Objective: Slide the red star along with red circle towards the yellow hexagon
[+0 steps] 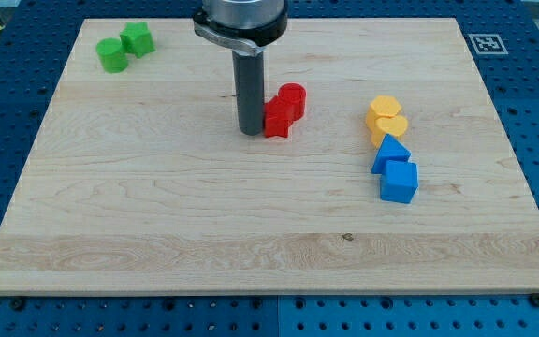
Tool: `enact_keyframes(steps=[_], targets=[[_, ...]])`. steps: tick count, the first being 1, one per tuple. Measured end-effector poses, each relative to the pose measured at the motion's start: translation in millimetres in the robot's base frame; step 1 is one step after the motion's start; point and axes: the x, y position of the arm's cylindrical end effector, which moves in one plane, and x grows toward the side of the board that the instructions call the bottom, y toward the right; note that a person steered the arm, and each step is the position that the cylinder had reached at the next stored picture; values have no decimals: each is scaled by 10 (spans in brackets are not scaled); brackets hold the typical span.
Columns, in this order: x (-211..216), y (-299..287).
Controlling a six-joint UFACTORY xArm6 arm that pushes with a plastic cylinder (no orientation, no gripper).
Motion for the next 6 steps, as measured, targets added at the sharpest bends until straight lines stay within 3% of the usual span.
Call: enact_keyframes(steps=[6], targets=[[-329, 775]])
